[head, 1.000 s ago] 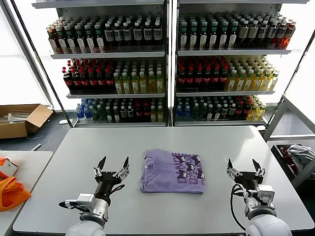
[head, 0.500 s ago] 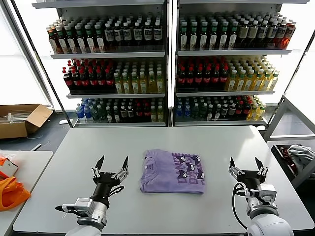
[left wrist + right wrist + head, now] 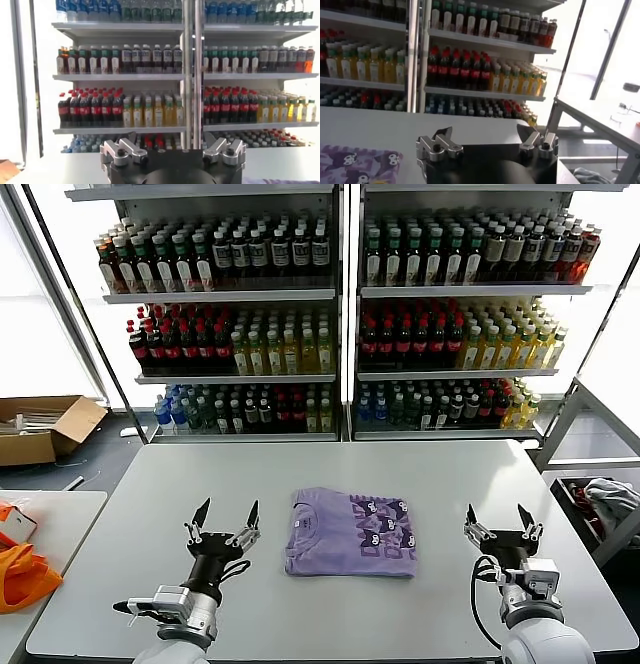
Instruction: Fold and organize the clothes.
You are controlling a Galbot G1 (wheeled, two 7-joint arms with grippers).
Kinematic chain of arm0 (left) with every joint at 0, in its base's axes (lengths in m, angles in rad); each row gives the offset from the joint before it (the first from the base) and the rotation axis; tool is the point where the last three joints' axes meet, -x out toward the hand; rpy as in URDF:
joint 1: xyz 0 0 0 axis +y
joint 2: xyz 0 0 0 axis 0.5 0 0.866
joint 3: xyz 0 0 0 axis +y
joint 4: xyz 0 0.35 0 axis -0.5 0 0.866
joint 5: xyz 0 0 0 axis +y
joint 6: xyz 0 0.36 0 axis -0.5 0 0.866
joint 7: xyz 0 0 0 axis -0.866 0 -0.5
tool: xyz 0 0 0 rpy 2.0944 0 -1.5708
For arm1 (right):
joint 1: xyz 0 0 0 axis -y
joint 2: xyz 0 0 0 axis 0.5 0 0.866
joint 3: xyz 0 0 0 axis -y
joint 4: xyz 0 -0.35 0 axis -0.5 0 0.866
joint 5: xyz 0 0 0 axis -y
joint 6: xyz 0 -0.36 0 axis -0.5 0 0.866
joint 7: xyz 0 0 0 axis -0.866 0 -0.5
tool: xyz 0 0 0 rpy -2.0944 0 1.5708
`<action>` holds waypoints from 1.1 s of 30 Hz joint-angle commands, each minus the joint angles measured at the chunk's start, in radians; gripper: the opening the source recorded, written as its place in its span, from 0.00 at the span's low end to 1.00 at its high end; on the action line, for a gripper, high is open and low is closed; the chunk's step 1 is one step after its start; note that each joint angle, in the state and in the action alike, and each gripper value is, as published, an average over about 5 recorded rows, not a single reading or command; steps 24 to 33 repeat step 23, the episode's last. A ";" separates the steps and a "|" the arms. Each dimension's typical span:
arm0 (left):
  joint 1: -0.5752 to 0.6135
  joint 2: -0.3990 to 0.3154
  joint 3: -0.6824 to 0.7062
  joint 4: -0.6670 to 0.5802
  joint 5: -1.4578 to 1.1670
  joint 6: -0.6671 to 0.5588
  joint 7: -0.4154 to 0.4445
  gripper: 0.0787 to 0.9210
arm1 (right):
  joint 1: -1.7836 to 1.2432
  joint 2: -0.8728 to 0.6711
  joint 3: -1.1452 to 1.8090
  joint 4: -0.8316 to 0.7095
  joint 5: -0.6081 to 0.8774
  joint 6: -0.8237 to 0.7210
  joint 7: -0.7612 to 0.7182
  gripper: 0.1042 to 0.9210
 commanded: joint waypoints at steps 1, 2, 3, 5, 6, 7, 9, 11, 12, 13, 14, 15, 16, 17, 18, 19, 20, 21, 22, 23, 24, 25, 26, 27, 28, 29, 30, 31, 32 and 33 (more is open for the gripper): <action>-0.002 0.005 -0.011 0.000 0.028 0.034 0.028 0.88 | 0.007 0.001 -0.005 -0.011 -0.005 0.000 -0.006 0.88; -0.005 0.006 -0.013 0.004 0.028 0.036 0.028 0.88 | 0.008 0.001 -0.005 -0.013 -0.005 -0.001 -0.007 0.88; -0.008 0.008 -0.014 0.008 0.027 0.038 0.027 0.88 | 0.010 0.001 -0.006 -0.015 -0.005 -0.001 -0.009 0.88; -0.011 0.009 -0.015 0.011 0.026 0.043 0.025 0.88 | 0.014 0.001 -0.006 -0.019 -0.005 -0.001 -0.013 0.88; -0.012 0.010 -0.015 0.012 0.025 0.045 0.024 0.88 | 0.015 0.001 -0.006 -0.021 -0.004 -0.001 -0.015 0.88; -0.012 0.010 -0.015 0.013 0.025 0.046 0.024 0.88 | 0.017 0.001 -0.006 -0.022 -0.004 -0.001 -0.016 0.88; -0.015 0.010 -0.014 0.016 0.025 0.049 0.022 0.88 | 0.019 0.000 -0.006 -0.025 -0.004 -0.001 -0.019 0.88; -0.019 0.010 -0.015 0.020 0.024 0.051 0.022 0.88 | 0.021 -0.001 -0.007 -0.027 -0.004 -0.001 -0.021 0.88; -0.020 0.010 -0.015 0.021 0.024 0.051 0.021 0.88 | 0.022 -0.001 -0.007 -0.028 -0.004 -0.001 -0.021 0.88; -0.021 0.011 -0.015 0.023 0.024 0.052 0.021 0.88 | 0.022 -0.001 -0.007 -0.030 -0.004 -0.002 -0.022 0.88; -0.022 0.011 -0.015 0.024 0.023 0.052 0.021 0.88 | 0.023 -0.001 -0.007 -0.031 -0.004 -0.002 -0.022 0.88; -0.023 0.011 -0.015 0.024 0.023 0.053 0.022 0.88 | 0.023 -0.002 -0.007 -0.033 -0.004 -0.002 -0.022 0.88; -0.024 0.011 -0.015 0.026 0.023 0.053 0.022 0.88 | 0.024 -0.002 -0.007 -0.034 -0.004 -0.002 -0.022 0.88; -0.025 0.011 -0.015 0.027 0.023 0.053 0.022 0.88 | 0.024 -0.003 -0.007 -0.035 -0.004 -0.001 -0.022 0.88; -0.026 0.011 -0.015 0.028 0.023 0.054 0.022 0.88 | 0.024 -0.004 -0.007 -0.036 -0.004 -0.001 -0.022 0.88; -0.026 0.010 -0.015 0.029 0.023 0.054 0.022 0.88 | 0.023 -0.004 -0.006 -0.037 -0.004 -0.001 -0.023 0.88; -0.027 0.009 -0.015 0.029 0.023 0.054 0.022 0.88 | 0.023 -0.005 -0.007 -0.038 -0.004 -0.001 -0.023 0.88; -0.028 0.009 -0.014 0.030 0.023 0.054 0.021 0.88 | 0.023 -0.006 -0.007 -0.039 -0.003 -0.001 -0.023 0.88; -0.028 0.008 -0.014 0.030 0.023 0.054 0.021 0.88 | 0.022 -0.006 -0.007 -0.039 -0.003 -0.001 -0.023 0.88; -0.028 0.008 -0.014 0.031 0.023 0.054 0.021 0.88 | 0.022 -0.006 -0.007 -0.039 -0.003 -0.001 -0.023 0.88; -0.028 0.008 -0.014 0.031 0.023 0.054 0.021 0.88 | 0.022 -0.006 -0.007 -0.039 -0.003 -0.001 -0.023 0.88; -0.028 0.008 -0.014 0.031 0.023 0.054 0.021 0.88 | 0.022 -0.006 -0.007 -0.039 -0.003 -0.001 -0.023 0.88; -0.028 0.008 -0.014 0.031 0.023 0.054 0.021 0.88 | 0.022 -0.006 -0.007 -0.039 -0.003 -0.001 -0.023 0.88; -0.028 0.008 -0.014 0.031 0.023 0.054 0.021 0.88 | 0.022 -0.006 -0.007 -0.039 -0.003 -0.001 -0.023 0.88; -0.028 0.008 -0.014 0.031 0.023 0.054 0.021 0.88 | 0.022 -0.006 -0.007 -0.039 -0.003 -0.001 -0.023 0.88; -0.028 0.008 -0.014 0.031 0.023 0.054 0.021 0.88 | 0.022 -0.006 -0.007 -0.039 -0.003 -0.001 -0.023 0.88; -0.028 0.008 -0.014 0.031 0.023 0.054 0.021 0.88 | 0.022 -0.006 -0.007 -0.039 -0.003 -0.001 -0.023 0.88; -0.028 0.008 -0.014 0.031 0.023 0.054 0.021 0.88 | 0.022 -0.006 -0.007 -0.039 -0.003 -0.001 -0.023 0.88; -0.028 0.008 -0.014 0.031 0.023 0.054 0.021 0.88 | 0.022 -0.006 -0.007 -0.039 -0.003 -0.001 -0.023 0.88; -0.028 0.008 -0.014 0.031 0.023 0.054 0.021 0.88 | 0.022 -0.006 -0.007 -0.039 -0.003 -0.001 -0.023 0.88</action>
